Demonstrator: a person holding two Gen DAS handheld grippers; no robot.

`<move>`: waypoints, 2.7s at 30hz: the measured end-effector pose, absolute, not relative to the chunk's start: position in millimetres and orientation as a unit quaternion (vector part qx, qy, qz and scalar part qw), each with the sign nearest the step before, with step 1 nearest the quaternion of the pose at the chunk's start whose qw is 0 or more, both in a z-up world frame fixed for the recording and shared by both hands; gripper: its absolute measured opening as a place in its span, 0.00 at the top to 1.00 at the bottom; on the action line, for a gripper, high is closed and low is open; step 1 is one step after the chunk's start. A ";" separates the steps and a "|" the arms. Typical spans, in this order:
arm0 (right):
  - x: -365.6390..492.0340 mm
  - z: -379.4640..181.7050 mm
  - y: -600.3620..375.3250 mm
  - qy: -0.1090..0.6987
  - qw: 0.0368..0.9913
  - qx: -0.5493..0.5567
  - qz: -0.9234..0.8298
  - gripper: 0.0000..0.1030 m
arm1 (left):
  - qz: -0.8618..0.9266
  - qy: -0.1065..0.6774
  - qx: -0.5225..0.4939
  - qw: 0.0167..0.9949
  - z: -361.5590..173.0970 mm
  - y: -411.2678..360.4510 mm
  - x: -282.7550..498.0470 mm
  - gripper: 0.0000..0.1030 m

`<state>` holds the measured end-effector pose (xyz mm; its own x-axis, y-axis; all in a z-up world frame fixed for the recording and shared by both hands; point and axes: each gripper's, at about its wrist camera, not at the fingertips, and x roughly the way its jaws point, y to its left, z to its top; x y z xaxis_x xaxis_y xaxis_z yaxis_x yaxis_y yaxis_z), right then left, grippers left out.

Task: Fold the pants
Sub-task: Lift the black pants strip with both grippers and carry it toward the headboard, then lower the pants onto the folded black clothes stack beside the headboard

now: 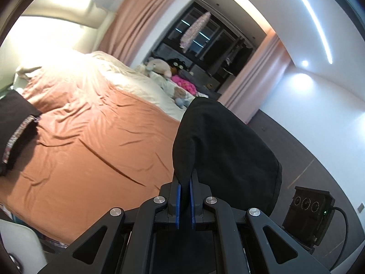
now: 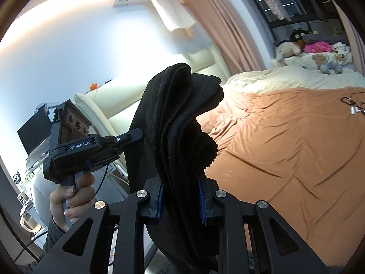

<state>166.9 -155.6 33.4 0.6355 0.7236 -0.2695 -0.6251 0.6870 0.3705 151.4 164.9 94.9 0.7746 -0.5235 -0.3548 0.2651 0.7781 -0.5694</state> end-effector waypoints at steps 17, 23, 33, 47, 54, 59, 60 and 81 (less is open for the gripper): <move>242.5 34.8 -41.1 0.215 0.864 0.092 0.445 0.80 | -0.130 0.225 -0.274 0.926 91.1 327.9 146.0 0.94; 273.5 30.7 -3.0 0.228 0.848 0.077 0.472 0.80 | -0.092 0.220 -0.273 0.932 90.7 375.0 151.0 0.94; 329.9 24.1 58.3 0.245 0.828 0.075 0.498 0.80 | -0.038 0.214 -0.287 0.933 79.2 448.9 167.5 0.94; 398.5 -9.3 139.0 0.282 0.789 0.085 0.539 0.80 | 0.049 0.223 -0.303 0.925 52.9 534.4 196.6 0.94; 430.2 -21.3 183.2 0.300 0.779 0.092 0.543 0.80 | 0.084 0.235 -0.309 0.918 38.8 567.8 221.5 0.94; 454.9 -29.5 207.1 0.315 0.775 0.095 0.540 0.80 | 0.098 0.252 -0.304 0.914 28.8 582.2 250.4 0.94; 459.2 -30.0 210.5 0.316 0.775 0.095 0.538 0.80 | 0.099 0.255 -0.303 0.913 26.1 584.3 256.9 0.94; 558.1 -75.5 230.0 0.379 0.808 0.131 0.432 0.22 | 0.158 0.373 -0.277 0.871 -60.1 593.1 387.0 0.64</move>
